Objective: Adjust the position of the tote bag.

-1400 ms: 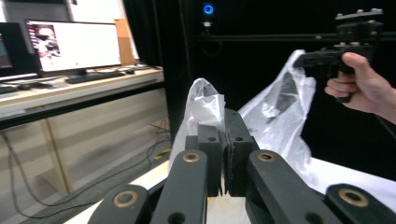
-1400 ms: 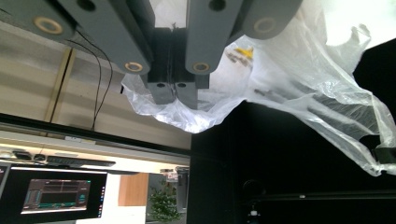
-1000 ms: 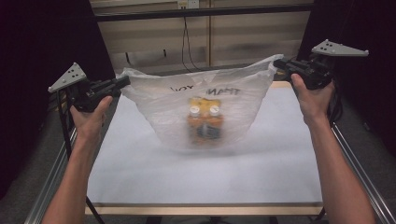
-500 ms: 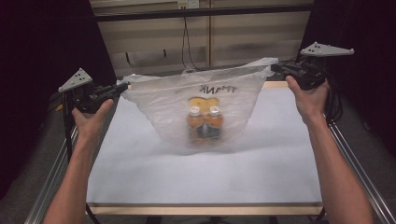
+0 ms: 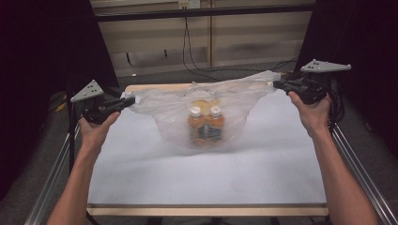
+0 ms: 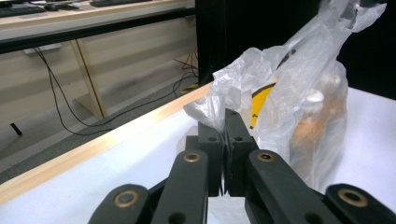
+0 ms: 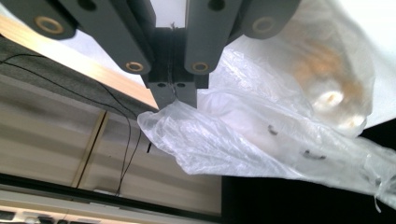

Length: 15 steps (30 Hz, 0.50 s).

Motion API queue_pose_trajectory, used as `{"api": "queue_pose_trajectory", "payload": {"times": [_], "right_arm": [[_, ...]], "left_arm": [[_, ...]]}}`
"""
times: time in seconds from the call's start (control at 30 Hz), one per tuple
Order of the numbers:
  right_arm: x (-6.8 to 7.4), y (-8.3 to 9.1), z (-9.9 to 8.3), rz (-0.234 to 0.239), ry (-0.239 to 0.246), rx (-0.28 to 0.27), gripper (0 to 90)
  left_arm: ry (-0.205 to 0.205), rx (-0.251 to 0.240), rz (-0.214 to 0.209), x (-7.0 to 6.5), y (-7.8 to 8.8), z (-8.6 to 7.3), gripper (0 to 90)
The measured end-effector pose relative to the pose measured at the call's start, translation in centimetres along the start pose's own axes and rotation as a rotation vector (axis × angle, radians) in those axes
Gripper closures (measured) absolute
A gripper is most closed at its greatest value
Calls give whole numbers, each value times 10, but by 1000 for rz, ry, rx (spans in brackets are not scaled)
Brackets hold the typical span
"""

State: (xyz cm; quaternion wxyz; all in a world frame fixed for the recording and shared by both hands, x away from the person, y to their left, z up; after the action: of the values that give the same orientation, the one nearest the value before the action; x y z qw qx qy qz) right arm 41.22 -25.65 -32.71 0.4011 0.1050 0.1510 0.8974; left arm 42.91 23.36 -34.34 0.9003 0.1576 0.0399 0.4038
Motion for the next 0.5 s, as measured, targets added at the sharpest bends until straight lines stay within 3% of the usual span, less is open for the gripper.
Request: {"api": "queue_pose_trajectory", "payload": {"times": [0.13, 0.27, 0.5], "right_arm": [[8, 13, -4, 37, -1, 0, 900], [20, 26, -11, 54, 16, 17, 900], [24, 22, -36, 57, 10, 84, 900]], "left_arm": [[-13, -31, -19, -8, 17, 8, 883], [-43, -22, -45, -18, 28, 3, 884], [-49, 76, -42, -15, 9, -27, 884]]}}
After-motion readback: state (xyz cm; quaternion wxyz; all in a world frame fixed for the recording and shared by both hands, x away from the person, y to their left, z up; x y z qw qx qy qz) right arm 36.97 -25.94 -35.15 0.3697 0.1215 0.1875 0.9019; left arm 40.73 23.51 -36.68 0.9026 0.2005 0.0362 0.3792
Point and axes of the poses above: each handheld gripper's, and its own axes: y roughly backward along the jaws, z roughly out of its top, x roughly to its left, the point moved 7 cm from there along -y, roughly forward along the jaws, and after that the axes turned 10 degrees about z, right-handed, at the moved point
